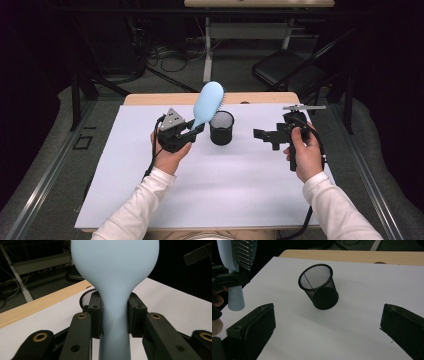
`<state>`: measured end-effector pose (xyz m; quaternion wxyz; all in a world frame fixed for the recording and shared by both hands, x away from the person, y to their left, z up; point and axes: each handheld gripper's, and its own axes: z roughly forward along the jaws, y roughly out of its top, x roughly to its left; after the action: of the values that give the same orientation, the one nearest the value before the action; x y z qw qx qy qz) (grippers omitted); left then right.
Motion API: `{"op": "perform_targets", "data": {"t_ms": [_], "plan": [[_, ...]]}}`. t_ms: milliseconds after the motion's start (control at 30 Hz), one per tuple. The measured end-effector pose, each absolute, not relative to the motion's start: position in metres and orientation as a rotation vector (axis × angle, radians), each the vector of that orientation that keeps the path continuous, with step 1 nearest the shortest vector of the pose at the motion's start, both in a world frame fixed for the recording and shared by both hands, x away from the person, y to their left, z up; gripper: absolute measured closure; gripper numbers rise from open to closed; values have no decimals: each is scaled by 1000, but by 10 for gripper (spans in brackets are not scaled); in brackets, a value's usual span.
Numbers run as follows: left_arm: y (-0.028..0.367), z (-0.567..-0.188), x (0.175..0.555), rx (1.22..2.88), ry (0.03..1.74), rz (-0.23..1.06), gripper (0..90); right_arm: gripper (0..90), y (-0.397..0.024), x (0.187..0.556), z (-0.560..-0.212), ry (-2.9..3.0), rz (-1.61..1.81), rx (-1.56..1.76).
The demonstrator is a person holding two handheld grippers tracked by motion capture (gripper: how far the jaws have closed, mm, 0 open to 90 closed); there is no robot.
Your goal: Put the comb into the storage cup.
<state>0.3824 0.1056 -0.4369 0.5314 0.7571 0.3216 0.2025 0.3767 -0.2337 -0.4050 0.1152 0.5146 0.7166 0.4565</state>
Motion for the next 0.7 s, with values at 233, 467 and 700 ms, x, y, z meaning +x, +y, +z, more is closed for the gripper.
{"op": "perform_targets", "data": {"t_ms": [233,467,700], "plan": [[104,-438,382,1796,766,484,696,0,-227,385,-398,2115,1341,1505],[103,-438,384,1782,757,474,696,0,-219,395,-394,2134,1346,1509],[102,-440,385,1779,755,473,696,0,-212,402,-391,2152,1346,1505]]}}
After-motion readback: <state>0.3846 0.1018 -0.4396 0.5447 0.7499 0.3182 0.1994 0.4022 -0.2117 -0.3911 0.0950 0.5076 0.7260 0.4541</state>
